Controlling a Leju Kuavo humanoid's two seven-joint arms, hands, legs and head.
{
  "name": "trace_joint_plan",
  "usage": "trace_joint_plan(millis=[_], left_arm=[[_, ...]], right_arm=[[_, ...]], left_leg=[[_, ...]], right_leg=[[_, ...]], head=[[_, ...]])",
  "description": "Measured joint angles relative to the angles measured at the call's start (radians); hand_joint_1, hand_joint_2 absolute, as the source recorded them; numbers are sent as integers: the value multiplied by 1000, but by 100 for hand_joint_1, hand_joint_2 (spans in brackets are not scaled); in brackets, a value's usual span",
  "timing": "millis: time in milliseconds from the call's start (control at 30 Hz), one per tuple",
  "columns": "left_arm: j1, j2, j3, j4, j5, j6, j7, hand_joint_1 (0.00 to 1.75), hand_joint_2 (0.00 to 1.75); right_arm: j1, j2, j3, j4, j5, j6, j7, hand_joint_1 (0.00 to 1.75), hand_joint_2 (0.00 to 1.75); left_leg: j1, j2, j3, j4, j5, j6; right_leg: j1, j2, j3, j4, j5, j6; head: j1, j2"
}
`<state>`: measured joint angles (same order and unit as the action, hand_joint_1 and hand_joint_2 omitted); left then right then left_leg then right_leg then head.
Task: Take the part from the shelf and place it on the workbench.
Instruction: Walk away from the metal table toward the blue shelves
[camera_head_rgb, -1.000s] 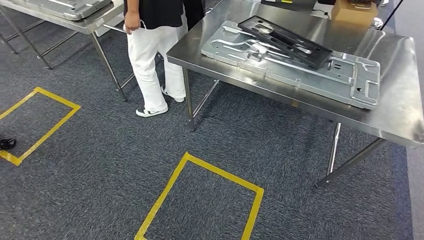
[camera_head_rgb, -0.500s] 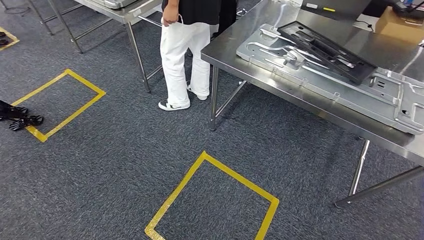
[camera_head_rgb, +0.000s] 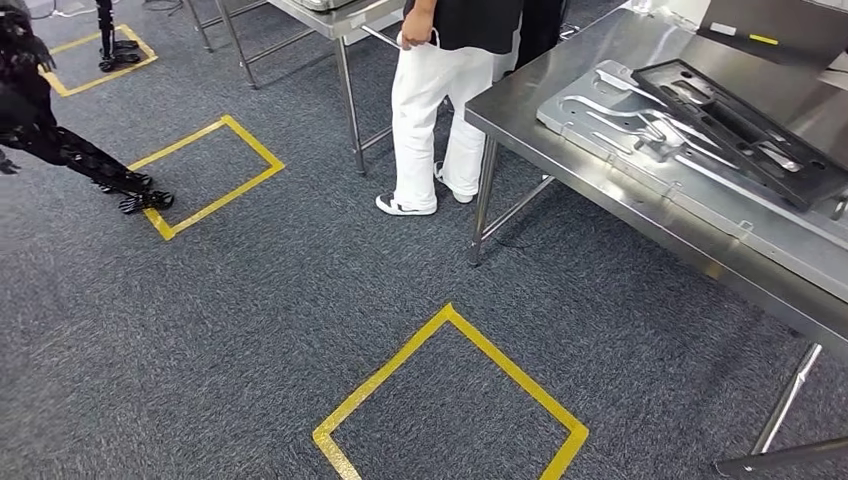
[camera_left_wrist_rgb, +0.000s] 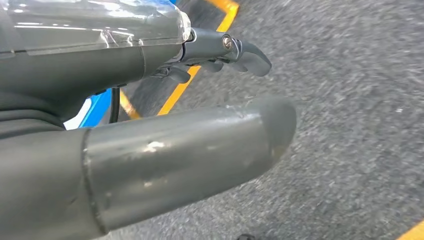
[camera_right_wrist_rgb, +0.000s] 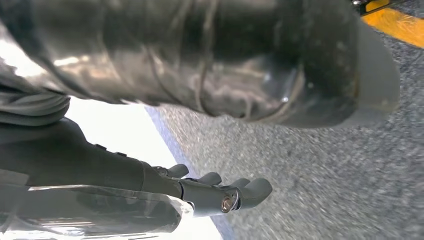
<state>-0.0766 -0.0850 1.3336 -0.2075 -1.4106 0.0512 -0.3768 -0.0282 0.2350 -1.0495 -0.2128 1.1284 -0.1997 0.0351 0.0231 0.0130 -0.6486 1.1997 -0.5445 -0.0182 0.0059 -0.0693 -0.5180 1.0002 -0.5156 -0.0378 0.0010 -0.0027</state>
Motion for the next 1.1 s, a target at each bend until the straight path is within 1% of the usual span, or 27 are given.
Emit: trace_joint_plan(millis=[67,100,133,200,233,267,333,367,400,433,467,500,533,567,600,633,700,733,767,833,867,900,933,967,1000,1033,1100], left_arm=[[-4,2,0,0,0,0,-1,0,0],[-5,2,0,0,0,0,-2,0,0],[-6,3,0,0,0,0,-3,0,0],[-1,3,0,0,0,0,-4,0,0],[1,3,0,0,0,0,-4,0,0],[1,2,0,0,1,0,-4,0,0],[-2,2,0,0,2,0,-4,0,0],[-3,2,0,0,2,0,-4,0,0],[-3,2,0,0,3,-1,-4,0,0],[-2,2,0,0,4,-1,-4,0,0],[-2,2,0,0,4,-1,-4,0,0],[-1,2,0,0,4,-2,-4,0,0],[-2,2,0,0,5,-2,-4,0,0],[-3,2,0,0,5,-2,-4,0,0],[-5,2,0,0,5,-2,-4,0,0],[-6,2,0,0,5,-2,-4,0,0],[-5,2,0,0,4,-3,-4,0,0],[-4,2,0,0,4,-3,-4,0,0],[-3,2,0,0,4,-3,-5,0,0],[-8,2,0,0,4,-3,-6,0,0],[-11,2,0,0,4,-2,-6,0,0],[-12,3,0,0,4,-2,-6,0,0],[-12,3,0,0,4,-2,-7,0,0],[-11,3,0,0,5,-1,-7,0,0],[-10,3,0,0,5,-1,-7,0,0],[-9,4,0,0,5,0,-7,0,0],[-12,7,0,0,6,0,-10,0,0]], right_arm=[[-1,0,0,1,0,0,0,0,0],[-1,0,-1,1,1,1,0,0,0],[-2,0,-1,1,1,2,1,0,0],[-6,0,-1,1,3,3,3,0,0],[-7,-1,-1,1,3,3,5,0,0],[-7,-1,-1,2,3,4,8,0,0],[-5,-2,-1,2,3,4,13,0,0],[-4,-2,-2,2,3,5,15,0,0],[-3,-2,-2,2,3,6,16,0,0],[-3,-3,-2,3,4,7,17,0,0],[-3,-4,-2,3,4,8,19,0,0],[-3,-5,-2,3,5,10,20,0,0],[-2,-5,-2,3,6,12,20,0,0],[-1,-6,-2,3,7,14,20,0,0],[-2,-6,-2,4,7,16,20,0,0],[-2,-6,-2,5,7,18,20,0,0],[-6,-7,-2,6,8,19,20,0,0],[-6,-8,-2,6,8,19,20,0,0],[-7,-8,-2,6,8,19,20,0,0],[-5,-8,-3,6,8,19,19,0,0],[-4,-8,-3,6,8,19,18,0,0],[-4,-8,-3,6,8,19,16,0,0],[-4,-8,-3,7,8,19,15,0,0],[-5,-8,-4,7,8,19,13,0,0],[-6,-8,-4,7,8,19,11,0,0],[-7,-8,-4,7,8,19,10,0,0],[-8,-8,-5,8,9,19,10,0,0]], left_leg=[[-10,52,76,-132,41,15],[-15,69,96,-169,48,22],[-20,74,102,-183,47,27],[-18,51,102,-191,54,35],[-14,41,105,-197,58,40],[-10,30,106,-203,64,45],[-5,8,104,-209,72,54],[-5,-5,101,-208,74,55],[-4,-19,99,-208,75,55],[-3,-33,98,-207,75,54],[0,-47,99,-206,76,51],[3,-61,99,-204,75,47],[6,-75,98,-200,74,40],[7,-87,94,-193,72,31],[8,-98,88,-188,72,22],[9,-109,81,-186,73,12],[13,-127,73,-189,79,-6],[14,-118,69,-185,77,-10],[15,-98,59,-167,65,-12],[12,-42,13,-69,6,-13],[11,-28,-19,0,-30,-13],[10,-22,-47,62,-56,-14],[9,-20,-60,98,-66,-13],[8,-18,-54,95,-56,-9],[6,-15,-27,54,-31,-4],[1,-3,14,-16,2,3],[-12,33,85,-144,41,19]], right_leg=[[6,-24,3,8,-8,6],[8,-34,4,11,-12,11],[10,-45,6,13,-14,14],[9,-60,11,14,-19,22],[8,-46,10,22,-28,27],[5,-21,2,46,-47,33],[-4,42,-47,154,-111,44],[-10,58,-81,222,-140,48],[-15,64,-108,274,-154,53],[-20,66,-119,293,-147,57],[-26,67,-111,270,-120,61],[-31,74,-87,214,-79,65],[-38,95,-59,146,-44,68],[-42,122,-34,86,-20,70],[-43,144,-22,50,-9,69],[-42,158,-18,37,-10,65],[-38,143,-21,35,-8,49],[-37,131,-19,32,-5,40],[-37,118,-18,28,-2,30],[-31,88,-18,23,2,15],[-26,73,-20,23,2,11],[-22,58,-22,23,1,9],[-17,44,-22,23,1,8],[-13,31,-22,23,0,7],[-10,18,-21,23,0,6],[-7,7,-19,23,-2,6],[0,-14,-15,25,-5,10]], head=[[0,0],[0,0],[1,0],[0,0],[1,0],[1,0],[2,0],[2,0],[2,0],[2,0],[2,0],[2,0],[2,0],[2,0],[2,0],[2,0],[1,0],[1,0],[1,0],[0,0],[0,0],[0,0],[0,0],[0,0],[0,0],[0,0],[1,0]])
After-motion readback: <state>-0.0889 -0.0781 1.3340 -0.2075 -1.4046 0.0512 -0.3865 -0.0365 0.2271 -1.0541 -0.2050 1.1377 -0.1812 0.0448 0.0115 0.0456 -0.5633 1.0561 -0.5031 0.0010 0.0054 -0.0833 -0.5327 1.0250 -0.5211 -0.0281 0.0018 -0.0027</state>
